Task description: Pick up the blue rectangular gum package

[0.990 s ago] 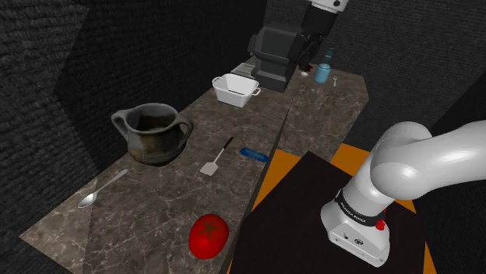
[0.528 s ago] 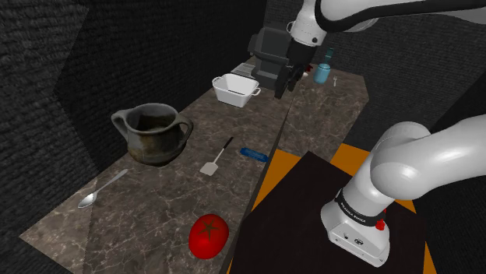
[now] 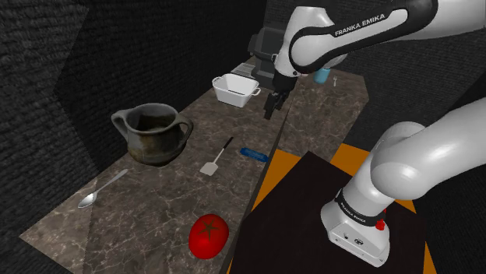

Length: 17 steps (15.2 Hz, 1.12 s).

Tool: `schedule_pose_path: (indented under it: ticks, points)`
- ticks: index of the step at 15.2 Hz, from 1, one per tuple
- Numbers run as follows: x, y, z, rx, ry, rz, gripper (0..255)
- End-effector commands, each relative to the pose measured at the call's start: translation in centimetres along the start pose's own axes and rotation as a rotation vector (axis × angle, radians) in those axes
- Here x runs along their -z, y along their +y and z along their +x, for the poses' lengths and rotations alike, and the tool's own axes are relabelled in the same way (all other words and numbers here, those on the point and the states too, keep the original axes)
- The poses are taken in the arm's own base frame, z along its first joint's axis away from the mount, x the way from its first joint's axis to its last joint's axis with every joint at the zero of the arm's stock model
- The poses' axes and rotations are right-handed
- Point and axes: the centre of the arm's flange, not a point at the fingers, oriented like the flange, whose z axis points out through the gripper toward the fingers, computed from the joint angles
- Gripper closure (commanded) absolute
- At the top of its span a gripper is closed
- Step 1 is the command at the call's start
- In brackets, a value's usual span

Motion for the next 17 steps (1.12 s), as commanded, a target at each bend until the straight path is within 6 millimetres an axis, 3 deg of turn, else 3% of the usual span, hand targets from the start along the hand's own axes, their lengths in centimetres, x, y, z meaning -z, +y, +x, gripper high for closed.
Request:
schedule_pose_path:
  ticks: [1,17]
  points:
    - [-2.7,0.7,0.6,0.013,-0.004,-0.006,0]
    - [-23.0,5.0,4.6,0.113,-0.055,-0.048,0]
